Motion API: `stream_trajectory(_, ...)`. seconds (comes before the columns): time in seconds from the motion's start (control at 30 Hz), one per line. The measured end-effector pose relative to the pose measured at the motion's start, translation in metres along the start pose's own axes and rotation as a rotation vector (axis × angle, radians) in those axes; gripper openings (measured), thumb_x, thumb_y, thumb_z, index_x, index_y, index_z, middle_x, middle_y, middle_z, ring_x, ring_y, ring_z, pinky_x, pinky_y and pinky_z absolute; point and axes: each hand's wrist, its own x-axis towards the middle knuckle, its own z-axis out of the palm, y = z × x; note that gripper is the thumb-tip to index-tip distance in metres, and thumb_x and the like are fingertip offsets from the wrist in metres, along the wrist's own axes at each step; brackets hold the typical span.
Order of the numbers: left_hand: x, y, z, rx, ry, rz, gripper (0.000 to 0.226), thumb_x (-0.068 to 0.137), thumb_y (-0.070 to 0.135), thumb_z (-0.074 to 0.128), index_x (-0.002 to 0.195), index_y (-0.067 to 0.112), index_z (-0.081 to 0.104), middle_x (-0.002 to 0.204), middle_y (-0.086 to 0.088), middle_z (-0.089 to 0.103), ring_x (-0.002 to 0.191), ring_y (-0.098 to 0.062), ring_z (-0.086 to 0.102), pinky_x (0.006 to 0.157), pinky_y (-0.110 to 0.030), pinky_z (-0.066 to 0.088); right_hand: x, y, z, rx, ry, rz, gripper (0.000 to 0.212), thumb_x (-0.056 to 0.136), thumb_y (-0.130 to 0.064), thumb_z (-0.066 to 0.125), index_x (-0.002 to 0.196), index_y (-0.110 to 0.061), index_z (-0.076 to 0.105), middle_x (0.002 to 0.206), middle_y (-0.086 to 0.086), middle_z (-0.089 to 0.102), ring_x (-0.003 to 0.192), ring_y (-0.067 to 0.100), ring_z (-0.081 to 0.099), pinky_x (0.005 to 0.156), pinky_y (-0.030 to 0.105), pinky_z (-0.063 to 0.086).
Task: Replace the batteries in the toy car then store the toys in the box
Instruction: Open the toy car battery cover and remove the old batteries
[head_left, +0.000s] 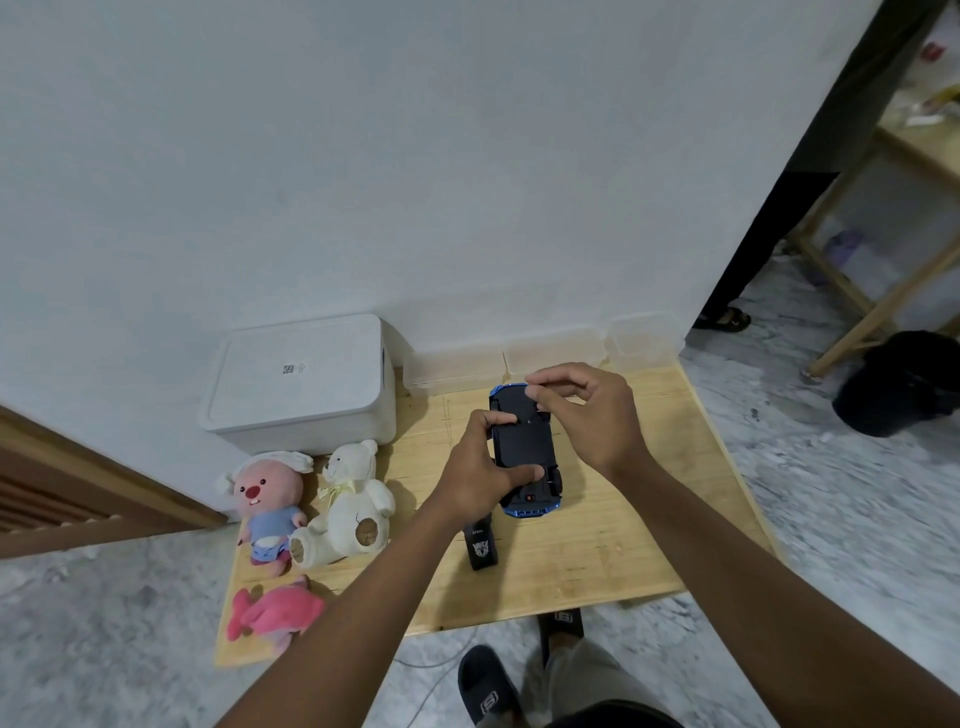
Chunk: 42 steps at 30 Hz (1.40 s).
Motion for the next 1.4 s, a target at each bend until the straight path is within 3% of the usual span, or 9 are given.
stream_trajectory(0.27,-0.004,0.000,0.000,-0.013,-0.002,-0.014,0.066,0.078,0.012,0.090,0.126,0.027,0.047,0.125,0.005,0.057,0.094,-0.019,0.068,0.067,-0.018,0.056,-0.003,0.003,0.000,-0.036,0.003,-0.050,0.010,0.084,-0.014,0.080,0.092,-0.019,0.079,0.097,-0.007,0.073,0.082,0.007,0.069,0.074,0.021,0.057)
stream_trajectory(0.4,-0.006,-0.002,-0.001,0.012,-0.002,-0.010,0.067,0.078,0.013,0.090,0.127,0.027,0.047,0.127,0.004,0.057,0.093,-0.018,0.067,0.063,-0.016,0.053,-0.004,0.002,0.003,-0.020,-0.021,-0.028,0.021,0.088,-0.007,0.073,0.102,-0.023,0.076,0.096,-0.012,0.075,0.085,0.005,0.067,0.075,0.021,0.058)
stream_trajectory(0.57,-0.005,-0.003,-0.001,0.005,-0.009,-0.010,0.067,0.078,0.013,0.090,0.126,0.027,0.046,0.127,0.002,0.057,0.097,-0.020,0.069,0.074,-0.024,0.060,-0.003,0.000,0.005,-0.012,-0.008,-0.010,0.012,0.079,-0.014,0.084,0.088,-0.019,0.077,0.090,-0.012,0.074,0.078,0.006,0.068,0.070,0.023,0.059)
stream_trajectory(0.8,-0.004,-0.005,-0.001,0.016,-0.016,-0.007,0.066,0.079,0.014,0.089,0.128,0.027,0.046,0.129,0.001,0.058,0.091,-0.018,0.071,0.078,-0.032,0.063,-0.002,0.003,0.003,-0.037,-0.055,0.000,0.018,0.085,-0.014,0.079,0.100,-0.023,0.076,0.091,-0.009,0.075,0.088,0.003,0.069,0.079,0.022,0.058)
stream_trajectory(0.9,-0.002,-0.008,0.000,0.022,-0.012,-0.007,0.065,0.081,0.013,0.087,0.129,0.027,0.046,0.130,0.002,0.057,0.087,-0.014,0.070,0.071,-0.024,0.062,0.001,-0.002,-0.005,0.034,-0.022,0.007,0.014,0.089,-0.011,0.075,0.102,-0.016,0.076,0.094,-0.006,0.077,0.089,0.009,0.073,0.082,0.021,0.057)
stream_trajectory(1.03,0.004,-0.015,0.001,0.044,-0.018,-0.008,0.065,0.081,0.012,0.087,0.130,0.029,0.046,0.131,0.002,0.057,0.085,-0.012,0.070,0.066,-0.019,0.058,0.016,0.004,-0.031,0.003,0.111,0.090,0.015,0.087,-0.017,0.077,0.102,-0.018,0.078,0.082,0.000,0.076,0.075,0.013,0.075,0.079,0.031,0.060)
stream_trajectory(1.2,0.015,-0.023,0.008,0.037,-0.052,-0.023,0.068,0.082,0.005,0.084,0.132,0.031,0.044,0.134,0.001,0.054,0.087,-0.011,0.072,0.068,-0.019,0.057,0.021,0.063,-0.056,-0.259,0.025,0.412,0.017,0.077,-0.025,0.085,0.091,-0.020,0.079,0.076,0.002,0.077,0.069,0.016,0.075,0.069,0.039,0.064)
stream_trajectory(1.3,0.026,-0.031,0.014,0.016,-0.069,-0.041,0.070,0.081,0.003,0.084,0.131,0.033,0.046,0.137,0.000,0.054,0.085,-0.012,0.075,0.075,-0.028,0.062,0.022,0.102,-0.054,-0.283,0.017,0.564,0.015,0.075,-0.013,0.086,0.087,-0.010,0.077,0.086,0.012,0.076,0.059,0.016,0.073,0.056,0.031,0.063)
stream_trajectory(1.4,0.036,-0.041,0.022,0.002,-0.050,-0.077,0.070,0.079,0.007,0.086,0.128,0.040,0.047,0.138,0.004,0.055,0.090,-0.019,0.075,0.086,-0.044,0.063,0.026,0.145,-0.044,-0.376,-0.067,0.612,0.014,0.075,-0.012,0.087,0.084,-0.010,0.076,0.092,0.012,0.073,0.060,0.018,0.073,0.061,0.035,0.064)
